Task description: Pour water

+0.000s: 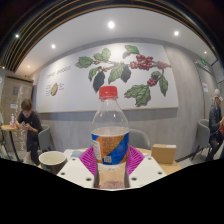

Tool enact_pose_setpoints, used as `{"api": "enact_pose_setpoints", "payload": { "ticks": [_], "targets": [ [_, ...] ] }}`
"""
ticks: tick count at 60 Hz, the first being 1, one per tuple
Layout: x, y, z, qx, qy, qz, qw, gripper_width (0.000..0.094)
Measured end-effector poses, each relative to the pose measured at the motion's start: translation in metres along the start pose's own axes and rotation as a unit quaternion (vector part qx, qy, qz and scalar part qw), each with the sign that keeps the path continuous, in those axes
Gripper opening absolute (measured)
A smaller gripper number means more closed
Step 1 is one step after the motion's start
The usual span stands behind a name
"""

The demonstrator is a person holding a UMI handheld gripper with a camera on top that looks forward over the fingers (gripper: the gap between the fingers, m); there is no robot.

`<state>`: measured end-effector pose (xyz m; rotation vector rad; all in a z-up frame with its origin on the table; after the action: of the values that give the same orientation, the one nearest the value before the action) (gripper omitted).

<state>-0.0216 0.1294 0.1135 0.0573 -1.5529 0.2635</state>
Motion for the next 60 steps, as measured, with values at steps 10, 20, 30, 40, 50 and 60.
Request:
{"api": "enact_pose_setpoints", "payload": {
  "ticks": [10, 20, 30, 40, 50, 60],
  "targets": [
    [0.002, 0.000, -0.015, -0.001, 0.007, 0.021, 1.000, 0.0374],
    [-0.011, 0.000, -0.001, 0.031, -0.009, 0.070, 0.997, 0.0867],
    [-0.008, -0.024, -0.024, -0.009, -0.027, 0.085, 0.996, 0.0853],
    [-0.015, -0.075, -0.018, -0.010, -0.031, 0.099, 0.995, 0.0853],
    [-0.030, -0.147, 0.011, 0.014, -0.011, 0.110, 0.994, 0.0855],
    [-0.055, -0.206, 0.063, 0.094, 0.016, 0.127, 0.987, 0.0861]
  ]
}}
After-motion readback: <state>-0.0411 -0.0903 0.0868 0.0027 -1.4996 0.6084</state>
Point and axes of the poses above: the point between the fingertips, and its own axes, seen from behind it with the camera up: z to the left, x up, y forward, the way the camera looks, the point moved 2 cm from there along -y, backward, against the way the camera looks, and after that the axes turned 9 degrees about z, right-handed, at the moved point
